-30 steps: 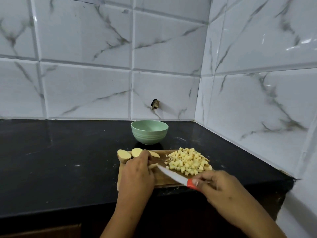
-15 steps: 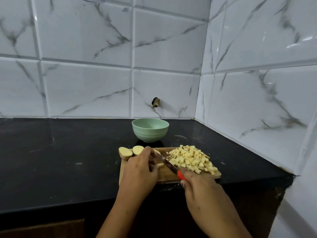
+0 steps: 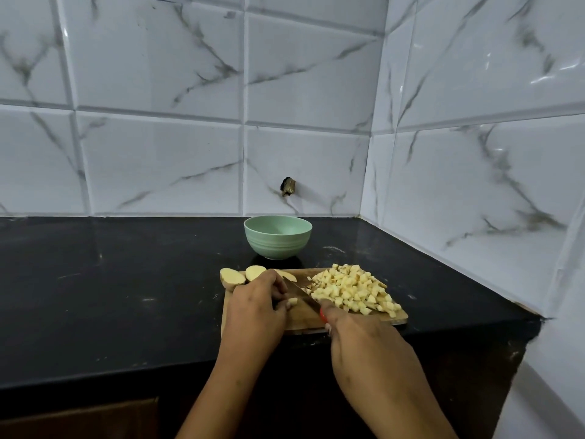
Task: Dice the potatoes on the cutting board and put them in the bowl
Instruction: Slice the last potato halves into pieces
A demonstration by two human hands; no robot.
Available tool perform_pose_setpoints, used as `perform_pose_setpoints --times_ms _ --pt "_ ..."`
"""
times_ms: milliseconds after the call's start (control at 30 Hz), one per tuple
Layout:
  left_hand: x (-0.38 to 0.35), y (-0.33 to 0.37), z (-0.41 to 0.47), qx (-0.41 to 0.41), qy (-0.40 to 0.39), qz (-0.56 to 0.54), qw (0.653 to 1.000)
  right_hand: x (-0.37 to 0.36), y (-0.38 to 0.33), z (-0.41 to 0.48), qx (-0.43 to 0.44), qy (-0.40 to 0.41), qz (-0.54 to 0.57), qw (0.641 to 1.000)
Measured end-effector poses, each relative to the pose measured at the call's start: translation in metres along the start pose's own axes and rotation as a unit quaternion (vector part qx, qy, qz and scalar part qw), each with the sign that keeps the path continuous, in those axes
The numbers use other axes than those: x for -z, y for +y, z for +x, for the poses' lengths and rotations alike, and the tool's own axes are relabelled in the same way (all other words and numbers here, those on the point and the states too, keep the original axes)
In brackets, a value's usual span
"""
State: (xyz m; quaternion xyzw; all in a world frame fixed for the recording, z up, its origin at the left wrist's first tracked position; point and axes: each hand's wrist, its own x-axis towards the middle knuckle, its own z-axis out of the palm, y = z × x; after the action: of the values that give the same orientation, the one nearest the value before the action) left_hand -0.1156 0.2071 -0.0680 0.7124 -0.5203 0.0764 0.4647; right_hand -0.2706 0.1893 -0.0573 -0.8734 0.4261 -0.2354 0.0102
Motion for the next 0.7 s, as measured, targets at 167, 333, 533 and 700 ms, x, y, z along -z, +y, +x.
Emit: perform_pose_setpoints --times_ms 167,333,533,700 --pt "-0.001 -0.001 0.001 -0.006 0.0 0.002 1.0 0.001 -0.011 -0.003 0.006 -0.052 -0.018 0.998" --pt "0.0 0.001 -0.002 0.005 0.0 -0.003 1.0 -0.002 -0.012 0.007 0.023 -0.012 -0.012 1.0" --pt "0.001 -0.002 -0.005 0.004 0.018 0.003 1.0 0.005 -0.005 -0.005 0.016 -0.008 0.038 0.999" --pt "-0.004 -0.007 -0.008 0.009 0.037 0.017 0.999 0.004 -0.012 -0.005 0.009 -0.056 0.033 0.998"
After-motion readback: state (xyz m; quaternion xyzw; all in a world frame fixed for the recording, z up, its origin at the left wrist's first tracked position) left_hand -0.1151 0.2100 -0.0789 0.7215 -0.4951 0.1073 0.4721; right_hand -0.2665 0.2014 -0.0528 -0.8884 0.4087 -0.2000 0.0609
